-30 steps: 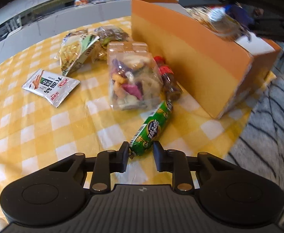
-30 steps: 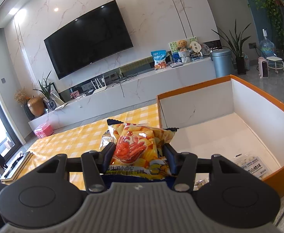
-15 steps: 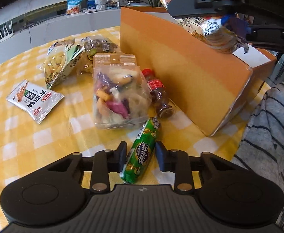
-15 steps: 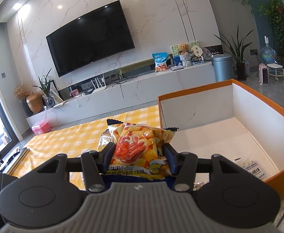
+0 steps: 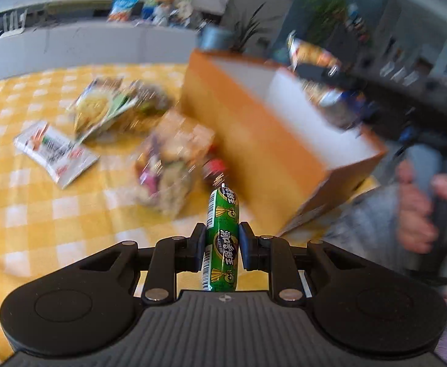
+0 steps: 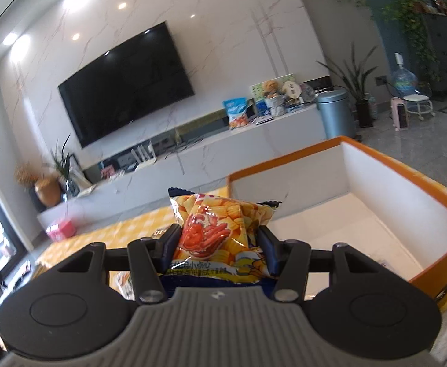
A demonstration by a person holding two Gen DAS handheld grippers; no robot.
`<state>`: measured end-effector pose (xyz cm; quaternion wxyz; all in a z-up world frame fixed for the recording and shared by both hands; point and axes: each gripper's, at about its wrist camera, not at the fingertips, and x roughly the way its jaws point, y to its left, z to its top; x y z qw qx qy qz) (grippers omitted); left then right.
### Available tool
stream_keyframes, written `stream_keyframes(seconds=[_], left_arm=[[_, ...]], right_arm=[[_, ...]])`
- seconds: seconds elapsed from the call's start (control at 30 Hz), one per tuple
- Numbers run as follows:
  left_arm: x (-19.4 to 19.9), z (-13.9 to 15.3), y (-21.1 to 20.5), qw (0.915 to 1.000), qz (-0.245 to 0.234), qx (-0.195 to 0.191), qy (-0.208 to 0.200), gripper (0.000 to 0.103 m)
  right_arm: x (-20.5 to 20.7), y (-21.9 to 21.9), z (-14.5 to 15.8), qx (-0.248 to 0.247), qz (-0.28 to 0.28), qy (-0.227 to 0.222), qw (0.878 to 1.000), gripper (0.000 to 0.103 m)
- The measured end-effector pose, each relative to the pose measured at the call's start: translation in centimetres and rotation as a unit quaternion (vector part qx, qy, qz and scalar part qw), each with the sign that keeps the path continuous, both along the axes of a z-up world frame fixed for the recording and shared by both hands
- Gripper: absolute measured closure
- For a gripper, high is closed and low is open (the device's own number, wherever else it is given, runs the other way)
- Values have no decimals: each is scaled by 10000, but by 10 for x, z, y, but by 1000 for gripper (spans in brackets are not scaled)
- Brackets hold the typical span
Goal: Organize snacks
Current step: 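Carry the chip bag and sausage stick over the box and release them inside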
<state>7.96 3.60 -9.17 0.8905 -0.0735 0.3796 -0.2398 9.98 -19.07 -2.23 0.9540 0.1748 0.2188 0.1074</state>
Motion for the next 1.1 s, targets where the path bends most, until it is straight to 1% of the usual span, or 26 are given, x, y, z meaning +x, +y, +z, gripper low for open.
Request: stream_keyframes(seconds=[0.1,0.17,0.27,0.37,0.47,0.53,0.6,0.67,0.73,0.83,1.0,1.03,1.1], left_arm=[[-10,27,-2,9993,-42,-172,-329,78],[-11,44,-5,9983,-29,-355,-462,78],[-4,66,-15,9964,-2,-632,-556,78],[10,79,-33,9945,-2,-807,-665,78],[30,81,-56,9942,-90,-876,-620,78],[48,77,-71,9951,-55,-891,-419,78],[64,69,-83,9952,-70,-953,-192,78],[79,62,-98,9960,-177,-862,-142,78],[92,53,-112,9981,-264,-538,-166,78],[108,40,-127,9995,-289,-103,-48,78],[120,21,-135,9988,-426,203,161,77],[121,19,-135,9985,-450,231,195,77],[121,17,-137,9979,-507,393,111,77]], right_arm=[[-3,-19,6,113,-289,-108,9995,50],[-5,-32,9,129,-474,-192,9986,50],[-7,-54,11,75,-695,-236,9973,50],[-5,-75,8,166,-969,-129,9951,50],[-3,-90,1,274,-1265,104,9915,50],[-2,-93,-3,299,-1370,209,9899,50],[-2,-94,-4,352,-1375,190,9897,50],[-4,-93,-3,335,-1410,104,9894,50],[-5,-90,-4,298,-1419,91,9894,50],[-4,-94,-5,373,-1414,130,9892,50],[0,-102,-7,655,-1384,268,9878,50],[3,-103,-8,654,-1365,325,9879,50],[6,-101,-10,584,-1356,476,9879,50]])
